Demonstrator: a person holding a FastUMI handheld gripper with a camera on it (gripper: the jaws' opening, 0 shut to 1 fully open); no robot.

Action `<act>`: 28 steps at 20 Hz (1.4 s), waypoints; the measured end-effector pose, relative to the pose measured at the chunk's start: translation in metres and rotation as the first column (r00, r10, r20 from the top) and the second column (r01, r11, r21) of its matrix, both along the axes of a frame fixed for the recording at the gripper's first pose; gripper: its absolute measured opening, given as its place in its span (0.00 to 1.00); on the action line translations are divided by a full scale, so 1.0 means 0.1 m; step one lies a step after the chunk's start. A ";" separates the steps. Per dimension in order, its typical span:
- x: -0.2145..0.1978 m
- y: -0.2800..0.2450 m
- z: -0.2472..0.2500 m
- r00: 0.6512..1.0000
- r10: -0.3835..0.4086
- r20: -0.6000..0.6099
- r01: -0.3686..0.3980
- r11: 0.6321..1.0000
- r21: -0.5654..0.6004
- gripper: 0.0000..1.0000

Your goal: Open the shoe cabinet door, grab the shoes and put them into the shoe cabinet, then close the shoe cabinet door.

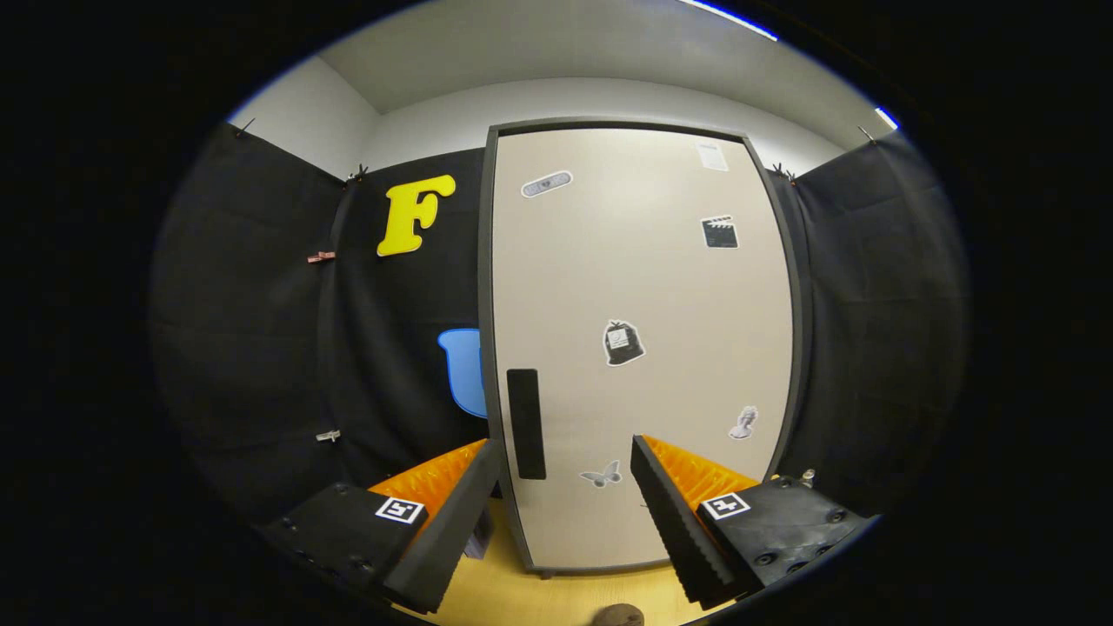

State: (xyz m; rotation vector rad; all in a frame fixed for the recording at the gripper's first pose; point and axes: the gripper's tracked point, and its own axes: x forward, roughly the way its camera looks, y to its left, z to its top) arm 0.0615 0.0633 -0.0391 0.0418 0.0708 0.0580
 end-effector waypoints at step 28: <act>1.19 0.35 -0.57 0.995 -0.073 -0.065 0.072 0.997 -0.027 0.20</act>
